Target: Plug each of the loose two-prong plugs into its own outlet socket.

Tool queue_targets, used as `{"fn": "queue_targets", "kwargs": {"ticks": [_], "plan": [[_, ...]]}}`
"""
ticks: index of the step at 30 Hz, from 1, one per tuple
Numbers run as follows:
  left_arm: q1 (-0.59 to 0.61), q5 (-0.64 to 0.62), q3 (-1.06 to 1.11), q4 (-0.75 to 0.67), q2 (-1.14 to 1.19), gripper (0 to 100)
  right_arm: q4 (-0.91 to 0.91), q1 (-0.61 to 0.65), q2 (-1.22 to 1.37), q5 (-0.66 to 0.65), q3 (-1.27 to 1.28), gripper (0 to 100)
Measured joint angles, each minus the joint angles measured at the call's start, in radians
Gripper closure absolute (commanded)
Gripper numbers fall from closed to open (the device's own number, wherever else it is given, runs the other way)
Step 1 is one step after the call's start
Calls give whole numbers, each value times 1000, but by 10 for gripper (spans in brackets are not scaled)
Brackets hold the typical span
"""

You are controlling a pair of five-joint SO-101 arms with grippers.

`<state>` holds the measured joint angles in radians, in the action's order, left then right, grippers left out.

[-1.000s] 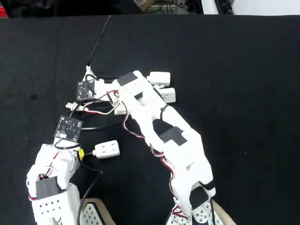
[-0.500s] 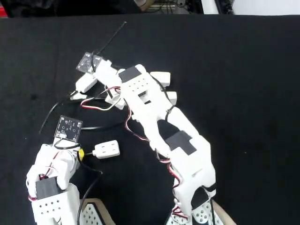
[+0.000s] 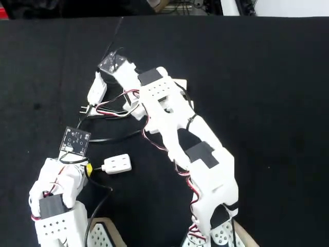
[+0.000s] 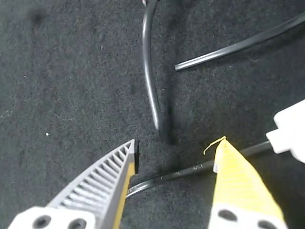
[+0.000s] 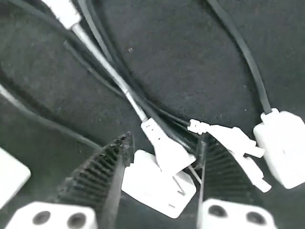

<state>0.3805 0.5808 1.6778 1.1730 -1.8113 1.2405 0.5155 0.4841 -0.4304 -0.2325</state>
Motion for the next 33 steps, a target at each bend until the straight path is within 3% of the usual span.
{"fn": "queue_targets", "kwargs": {"ticks": [6,12,20,33], "plan": [[0,0,0,0,0,737,137,0,0,-207,-40,846],[0,0,0,0,0,737,141,-6,0,-431,-48,846],[0,0,0,0,0,737,55,-66,0,-583,54,847],[0,0,0,0,0,737,-48,-71,-14,-660,140,851]]}}
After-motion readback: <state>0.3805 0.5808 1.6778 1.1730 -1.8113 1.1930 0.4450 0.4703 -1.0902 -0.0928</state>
